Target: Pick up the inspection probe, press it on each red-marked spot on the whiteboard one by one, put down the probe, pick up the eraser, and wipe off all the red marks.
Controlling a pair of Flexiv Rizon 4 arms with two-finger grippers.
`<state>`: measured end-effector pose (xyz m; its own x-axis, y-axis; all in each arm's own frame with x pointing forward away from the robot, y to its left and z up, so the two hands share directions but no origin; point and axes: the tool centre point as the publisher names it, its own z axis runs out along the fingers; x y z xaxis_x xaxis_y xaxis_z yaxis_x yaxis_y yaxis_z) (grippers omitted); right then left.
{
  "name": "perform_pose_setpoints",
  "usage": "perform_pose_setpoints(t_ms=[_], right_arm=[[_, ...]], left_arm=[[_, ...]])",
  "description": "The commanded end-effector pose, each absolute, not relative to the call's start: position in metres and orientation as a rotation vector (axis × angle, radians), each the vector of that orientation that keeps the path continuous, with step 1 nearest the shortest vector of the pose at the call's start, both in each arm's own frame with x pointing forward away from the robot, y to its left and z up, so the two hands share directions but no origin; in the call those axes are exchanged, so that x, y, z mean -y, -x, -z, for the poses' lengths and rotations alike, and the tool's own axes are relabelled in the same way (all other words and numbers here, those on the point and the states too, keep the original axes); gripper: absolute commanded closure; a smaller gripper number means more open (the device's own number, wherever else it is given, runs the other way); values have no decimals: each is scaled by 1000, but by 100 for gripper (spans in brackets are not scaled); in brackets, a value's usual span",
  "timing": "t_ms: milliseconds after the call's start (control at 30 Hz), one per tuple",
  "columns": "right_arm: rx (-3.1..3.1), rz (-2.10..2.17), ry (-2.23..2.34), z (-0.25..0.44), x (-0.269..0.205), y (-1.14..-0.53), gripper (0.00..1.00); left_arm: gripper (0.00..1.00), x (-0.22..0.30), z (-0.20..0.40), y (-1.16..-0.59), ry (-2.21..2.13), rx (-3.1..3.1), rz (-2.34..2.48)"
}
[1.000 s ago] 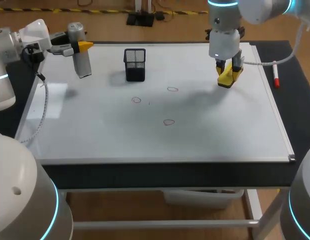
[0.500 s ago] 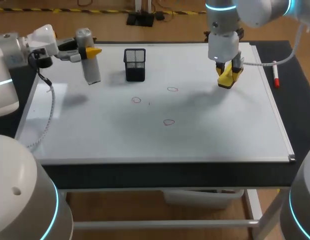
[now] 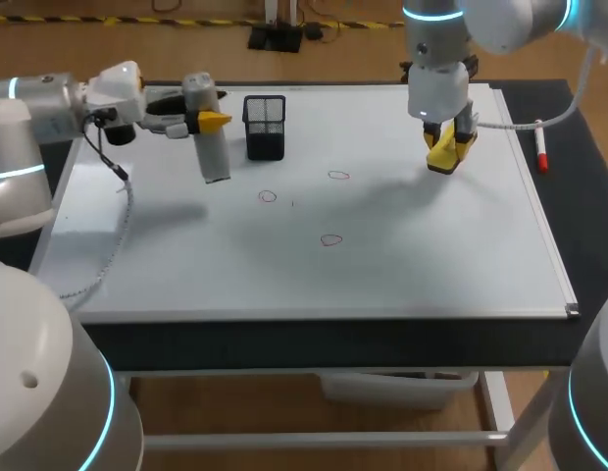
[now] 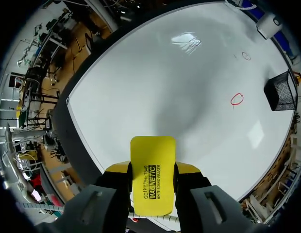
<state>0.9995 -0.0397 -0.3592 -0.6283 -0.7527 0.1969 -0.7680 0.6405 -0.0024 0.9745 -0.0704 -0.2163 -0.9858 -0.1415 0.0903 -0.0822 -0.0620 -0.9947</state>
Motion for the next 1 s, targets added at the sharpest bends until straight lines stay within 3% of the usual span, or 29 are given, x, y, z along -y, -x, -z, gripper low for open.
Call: perform_pose_setpoints(t_ms=[33, 1000], right_arm=[[2680, -133, -1256, 357, 41, -999, 100], [2680, -133, -1256, 357, 41, -999, 100]], left_arm=[[100, 87, 223, -978, 192, -2142, 2290], [100, 145, 267, -973, -92, -2218, 2380]])
